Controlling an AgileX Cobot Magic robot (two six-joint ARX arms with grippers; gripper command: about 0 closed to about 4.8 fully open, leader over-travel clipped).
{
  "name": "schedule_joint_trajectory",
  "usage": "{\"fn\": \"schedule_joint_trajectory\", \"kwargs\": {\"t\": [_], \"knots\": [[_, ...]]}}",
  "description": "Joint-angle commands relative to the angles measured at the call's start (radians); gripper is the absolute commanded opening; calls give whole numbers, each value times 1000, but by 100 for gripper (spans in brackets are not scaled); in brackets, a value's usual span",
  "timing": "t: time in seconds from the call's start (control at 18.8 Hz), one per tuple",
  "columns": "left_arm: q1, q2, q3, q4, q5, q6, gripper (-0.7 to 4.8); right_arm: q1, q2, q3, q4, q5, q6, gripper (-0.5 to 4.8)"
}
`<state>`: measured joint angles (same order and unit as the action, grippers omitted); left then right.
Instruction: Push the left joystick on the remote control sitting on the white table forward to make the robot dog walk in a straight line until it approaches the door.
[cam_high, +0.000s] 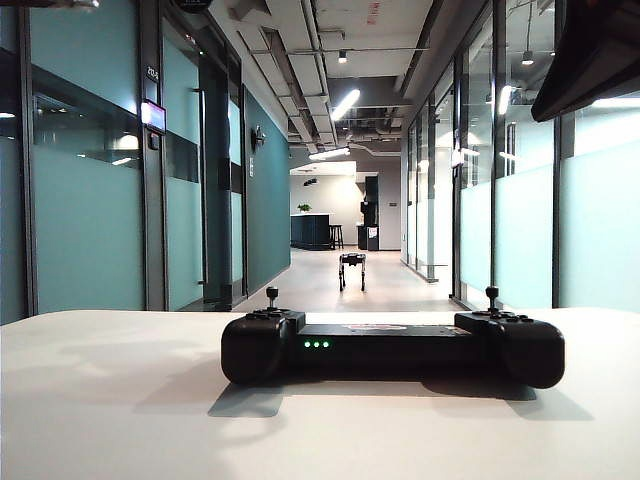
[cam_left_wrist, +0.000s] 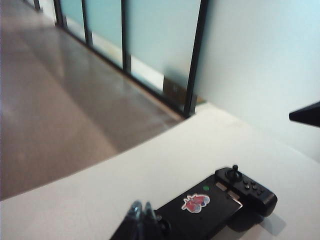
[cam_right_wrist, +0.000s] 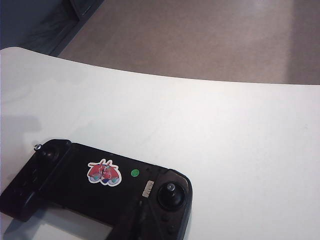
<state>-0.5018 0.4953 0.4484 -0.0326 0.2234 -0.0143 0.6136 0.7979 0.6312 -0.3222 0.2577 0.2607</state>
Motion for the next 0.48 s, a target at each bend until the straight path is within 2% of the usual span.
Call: {"fn": "schedule_joint_trajectory", "kwargs": {"t": [0.05, 0.21, 0.48], "knots": [[-1, -9, -69, 154, 0, 11, -6, -1, -4, 5, 19, 3, -3, -5], [-1, -9, -130, 260, -8, 17, -6, 0, -4, 5, 19, 2, -4, -5], [-1, -24, -134, 248, -53, 44, -6, 0, -4, 5, 19, 2, -4, -5]]}}
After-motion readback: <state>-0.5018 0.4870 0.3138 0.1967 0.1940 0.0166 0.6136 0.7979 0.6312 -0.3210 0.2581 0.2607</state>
